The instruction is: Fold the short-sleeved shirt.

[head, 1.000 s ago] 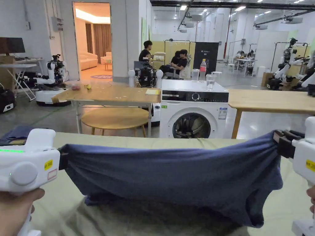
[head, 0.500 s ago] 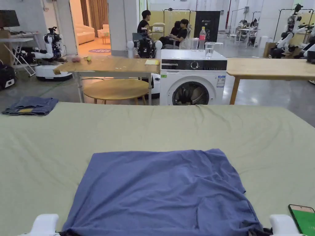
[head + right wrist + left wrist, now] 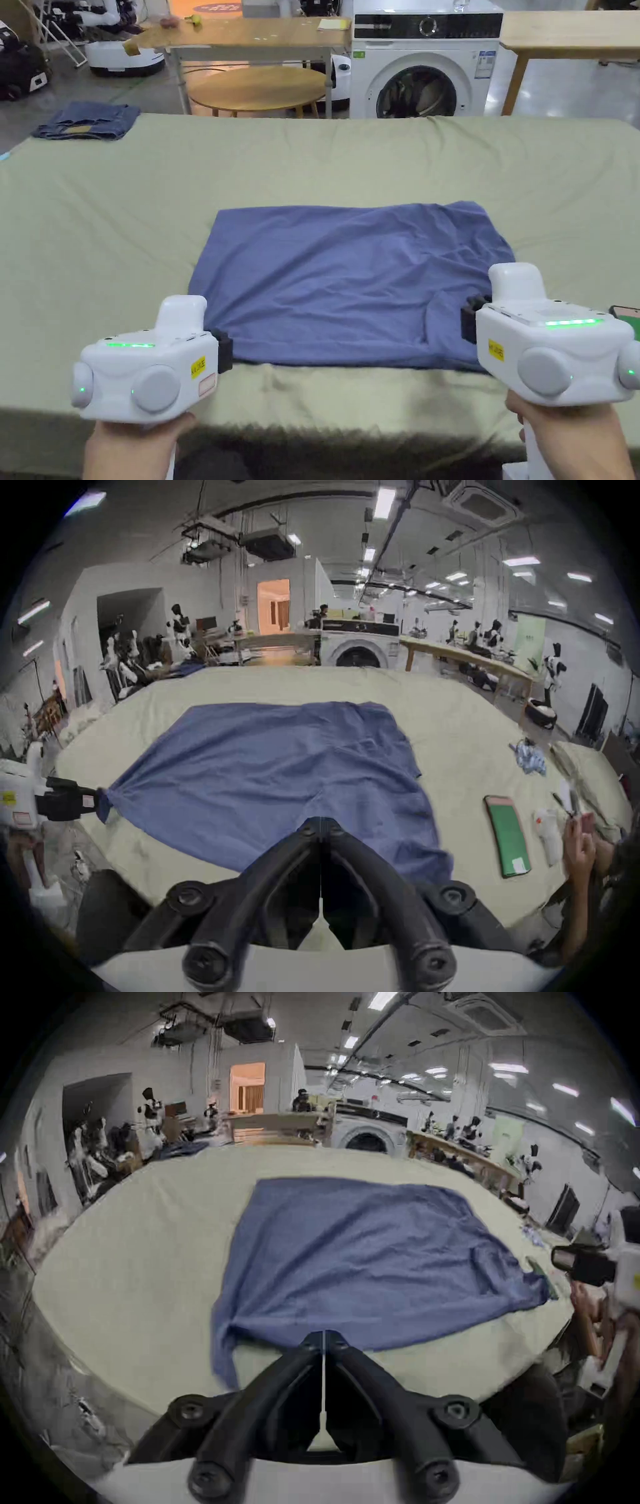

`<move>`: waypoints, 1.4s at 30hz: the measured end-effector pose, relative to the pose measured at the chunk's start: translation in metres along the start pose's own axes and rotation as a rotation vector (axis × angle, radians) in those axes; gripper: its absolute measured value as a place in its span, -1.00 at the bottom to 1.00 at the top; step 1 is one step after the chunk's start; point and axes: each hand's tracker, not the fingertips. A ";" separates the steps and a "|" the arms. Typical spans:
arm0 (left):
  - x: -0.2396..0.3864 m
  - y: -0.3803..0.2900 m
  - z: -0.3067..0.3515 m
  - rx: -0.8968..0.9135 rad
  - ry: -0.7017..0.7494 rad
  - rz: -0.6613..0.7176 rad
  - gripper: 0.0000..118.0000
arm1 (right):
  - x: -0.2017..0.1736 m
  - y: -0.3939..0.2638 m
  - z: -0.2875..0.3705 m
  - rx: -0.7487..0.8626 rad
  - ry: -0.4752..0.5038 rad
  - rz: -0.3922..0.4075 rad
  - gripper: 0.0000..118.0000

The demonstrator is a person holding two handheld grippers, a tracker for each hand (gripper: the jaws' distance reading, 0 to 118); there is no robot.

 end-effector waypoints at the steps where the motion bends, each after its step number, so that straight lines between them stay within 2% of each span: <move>1: -0.008 -0.008 0.003 -0.007 0.007 0.025 -1.00 | 0.003 -0.001 0.002 -0.016 0.042 -0.036 -1.00; 3: -0.030 -0.019 0.010 -0.016 0.007 0.071 -1.00 | 0.005 -0.011 0.001 -0.012 0.016 -0.028 -1.00; 6: -0.052 -0.041 0.019 -0.037 0.046 0.062 -1.00 | 0.015 -0.017 0.004 -0.019 -0.005 -0.019 -1.00; 7: -0.058 -0.047 0.021 -0.039 0.059 0.053 -0.92 | 0.017 -0.024 0.000 -0.024 -0.012 -0.021 -1.00; 9: -0.063 -0.049 0.019 -0.020 0.071 0.049 0.57 | 0.027 -0.028 -0.001 -0.023 -0.002 -0.044 -1.00; 10: -0.067 -0.045 0.016 -0.018 0.064 0.054 0.57 | 0.030 -0.031 -0.004 -0.019 0.021 -0.058 -1.00; 12: -0.068 -0.035 0.002 -0.025 0.057 0.057 0.99 | 0.033 -0.034 -0.010 -0.032 -0.001 -0.053 -1.00; 13: -0.067 -0.027 -0.003 0.003 0.063 0.045 0.99 | 0.036 -0.034 -0.010 -0.036 -0.005 -0.044 -1.00; 16: -0.066 -0.012 -0.033 -0.063 0.109 -0.036 0.98 | 0.043 -0.036 -0.010 -0.034 -0.027 -0.035 -1.00; 17: -0.066 -0.009 -0.043 -0.076 0.108 -0.040 0.90 | 0.048 -0.036 -0.009 -0.035 -0.030 -0.043 -1.00; 18: -0.068 -0.007 -0.052 -0.087 0.089 -0.030 0.61 | 0.052 -0.037 -0.008 -0.033 -0.033 -0.053 -1.00; 19: -0.071 -0.005 -0.058 -0.108 0.050 -0.007 -0.24 | 0.056 -0.038 -0.007 -0.031 -0.036 -0.060 -1.00; 20: -0.073 -0.005 -0.068 -0.147 0.007 0.054 -1.00 | 0.061 -0.040 -0.005 -0.032 -0.040 -0.059 -1.00; 23: -0.073 -0.005 -0.066 -0.107 0.040 0.052 -1.00 | 0.076 -0.052 0.007 0.001 -0.069 -0.027 -0.97; 24: -0.075 -0.004 -0.065 -0.100 0.038 0.074 -1.00 | 0.081 -0.056 0.012 0.045 -0.035 -0.024 -0.66; 25: -0.073 -0.005 -0.062 -0.094 0.030 0.090 -1.00 | 0.087 -0.059 0.014 0.043 -0.025 -0.042 -0.09; 26: -0.072 -0.005 -0.062 -0.095 0.030 0.086 -1.00 | 0.090 -0.060 0.011 0.017 -0.022 -0.059 0.74; 27: -0.072 -0.004 -0.062 -0.096 0.034 0.080 -1.00 | 0.092 -0.062 0.006 -0.030 -0.027 -0.061 1.00; 31: -0.071 -0.004 -0.065 -0.094 0.053 0.050 -1.00 | 0.087 -0.069 -0.023 -0.058 -0.100 0.030 1.00; 32: -0.071 -0.005 -0.067 -0.096 0.056 0.047 -1.00 | 0.089 -0.072 -0.034 -0.064 -0.105 0.038 0.86; 33: -0.072 -0.007 -0.068 -0.097 0.058 0.046 -1.00 | 0.094 -0.075 -0.047 -0.078 -0.102 0.019 0.38; 34: -0.073 -0.007 -0.069 -0.099 0.059 0.044 -1.00 | 0.102 -0.076 -0.056 -0.106 -0.087 -0.027 -0.47; 35: -0.073 -0.008 -0.068 -0.099 0.061 0.042 -1.00 | 0.111 -0.074 -0.063 -0.117 -0.085 -0.071 -0.97; 37: -0.072 -0.007 -0.064 -0.102 0.065 0.030 -1.00 | 0.119 -0.071 -0.064 -0.102 -0.037 -0.143 -0.97; 38: -0.072 -0.006 -0.060 -0.100 0.075 0.021 -1.00 | 0.121 -0.066 -0.058 -0.099 0.001 -0.151 -0.97; 40: -0.075 -0.001 -0.049 -0.098 0.069 0.016 -1.00 | 0.121 -0.058 -0.040 -0.024 -0.034 -0.124 -0.97; 42: -0.067 0.011 -0.030 -0.073 0.068 0.006 -1.00 | 0.121 -0.045 -0.022 -0.003 -0.026 -0.136 -0.97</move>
